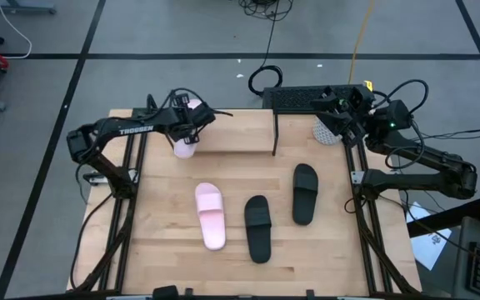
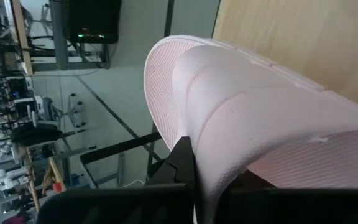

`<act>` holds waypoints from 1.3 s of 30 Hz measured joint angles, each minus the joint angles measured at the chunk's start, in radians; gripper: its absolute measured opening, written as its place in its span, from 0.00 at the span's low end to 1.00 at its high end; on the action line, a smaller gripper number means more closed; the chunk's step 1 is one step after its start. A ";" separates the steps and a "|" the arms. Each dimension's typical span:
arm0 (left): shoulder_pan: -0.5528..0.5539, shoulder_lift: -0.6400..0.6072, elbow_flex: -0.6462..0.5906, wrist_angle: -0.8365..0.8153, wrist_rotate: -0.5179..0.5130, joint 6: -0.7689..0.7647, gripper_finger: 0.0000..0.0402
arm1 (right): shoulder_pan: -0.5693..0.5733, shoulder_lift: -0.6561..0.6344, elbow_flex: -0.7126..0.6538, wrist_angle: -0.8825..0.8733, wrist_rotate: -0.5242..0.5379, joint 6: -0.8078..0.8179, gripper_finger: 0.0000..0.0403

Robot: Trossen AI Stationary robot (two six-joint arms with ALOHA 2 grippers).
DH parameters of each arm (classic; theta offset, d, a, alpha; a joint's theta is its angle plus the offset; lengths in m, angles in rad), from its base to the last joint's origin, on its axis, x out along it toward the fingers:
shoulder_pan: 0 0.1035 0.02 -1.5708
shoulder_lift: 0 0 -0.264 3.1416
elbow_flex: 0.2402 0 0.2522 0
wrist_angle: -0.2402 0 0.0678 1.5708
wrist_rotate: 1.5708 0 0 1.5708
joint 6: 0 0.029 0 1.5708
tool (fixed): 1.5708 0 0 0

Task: Pick and place slides into the shelf
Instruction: Put the left pink slipper on the shelf

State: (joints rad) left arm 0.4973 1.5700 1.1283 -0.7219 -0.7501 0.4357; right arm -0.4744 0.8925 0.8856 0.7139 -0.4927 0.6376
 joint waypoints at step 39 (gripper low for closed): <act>0.119 0.161 -0.046 0.201 0.029 0.086 0.00 | 0.007 0.000 0.000 0.000 -0.001 -0.040 0.46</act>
State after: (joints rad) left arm 0.6167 1.7313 1.0819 -0.5212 -0.7208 0.5217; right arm -0.4671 0.8925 0.8856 0.7136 -0.4934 0.5976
